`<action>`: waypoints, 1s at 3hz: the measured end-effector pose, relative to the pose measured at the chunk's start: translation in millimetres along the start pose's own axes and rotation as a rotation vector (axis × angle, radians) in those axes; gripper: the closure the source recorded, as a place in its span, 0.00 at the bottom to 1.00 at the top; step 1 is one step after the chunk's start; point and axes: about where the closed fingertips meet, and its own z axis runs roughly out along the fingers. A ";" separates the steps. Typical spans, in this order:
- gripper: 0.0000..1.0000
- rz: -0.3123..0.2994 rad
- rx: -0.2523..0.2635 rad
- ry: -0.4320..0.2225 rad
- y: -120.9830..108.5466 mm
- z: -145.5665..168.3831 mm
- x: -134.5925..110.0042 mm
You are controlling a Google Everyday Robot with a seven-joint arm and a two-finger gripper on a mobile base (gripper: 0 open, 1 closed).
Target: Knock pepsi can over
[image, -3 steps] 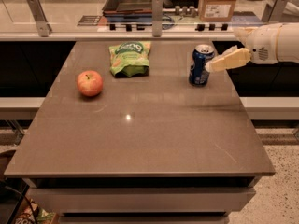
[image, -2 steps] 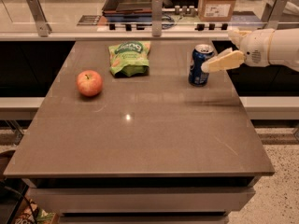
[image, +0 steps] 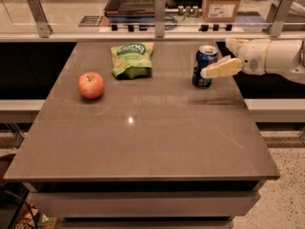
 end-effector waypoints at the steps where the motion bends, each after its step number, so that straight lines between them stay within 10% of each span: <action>1: 0.00 0.016 -0.016 -0.029 5.2 6.5 4.3; 3: 0.00 0.035 -0.035 -0.097 12.6 14.4 5.2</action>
Offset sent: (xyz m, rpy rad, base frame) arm -0.0053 0.0116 -0.0135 0.1059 -0.0116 0.0261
